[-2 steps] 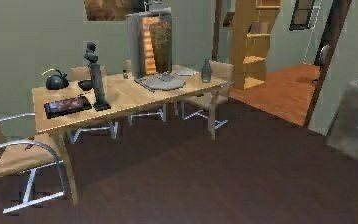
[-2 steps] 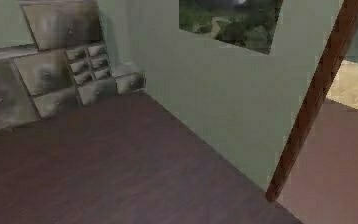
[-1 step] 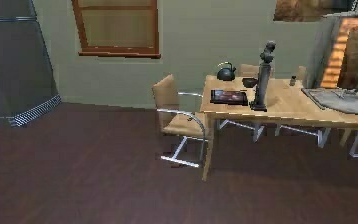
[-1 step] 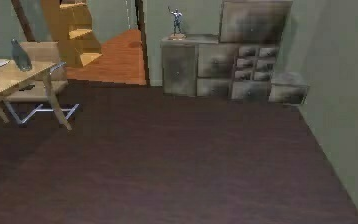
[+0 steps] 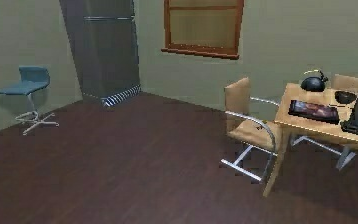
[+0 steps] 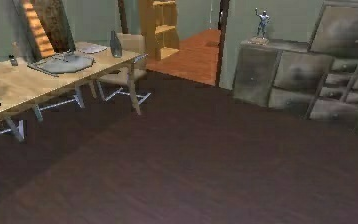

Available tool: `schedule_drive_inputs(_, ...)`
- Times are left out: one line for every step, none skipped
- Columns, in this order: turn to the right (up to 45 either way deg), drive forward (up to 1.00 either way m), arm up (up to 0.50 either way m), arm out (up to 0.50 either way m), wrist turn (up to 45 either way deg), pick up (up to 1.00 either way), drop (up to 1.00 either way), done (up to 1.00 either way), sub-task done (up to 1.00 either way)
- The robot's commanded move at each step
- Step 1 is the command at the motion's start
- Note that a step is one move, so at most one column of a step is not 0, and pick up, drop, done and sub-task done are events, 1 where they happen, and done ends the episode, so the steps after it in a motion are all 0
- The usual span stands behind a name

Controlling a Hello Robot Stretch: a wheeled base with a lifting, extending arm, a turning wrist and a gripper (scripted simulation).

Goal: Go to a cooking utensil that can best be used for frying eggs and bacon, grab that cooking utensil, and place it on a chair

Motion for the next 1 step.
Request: schedule_drive_inputs(0.0, 0.50, 0.00, 0.00, 0.0, 0.00, 0.00, 0.00, 0.00)
